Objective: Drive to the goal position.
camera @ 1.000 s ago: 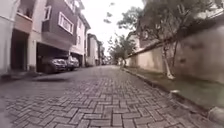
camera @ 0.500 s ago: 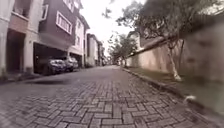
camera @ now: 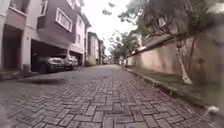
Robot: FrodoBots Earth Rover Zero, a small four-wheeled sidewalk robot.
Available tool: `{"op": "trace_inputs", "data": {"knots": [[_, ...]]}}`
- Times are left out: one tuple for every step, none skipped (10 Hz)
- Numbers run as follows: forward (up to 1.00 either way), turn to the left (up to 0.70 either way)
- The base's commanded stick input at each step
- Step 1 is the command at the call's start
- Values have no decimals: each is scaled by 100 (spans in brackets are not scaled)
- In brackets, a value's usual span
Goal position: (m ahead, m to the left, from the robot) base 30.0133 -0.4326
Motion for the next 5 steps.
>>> {"op": "trace_inputs", "data": {"knots": [[69, 3], [69, 3], [69, 3], [69, 3], [69, 3]]}}
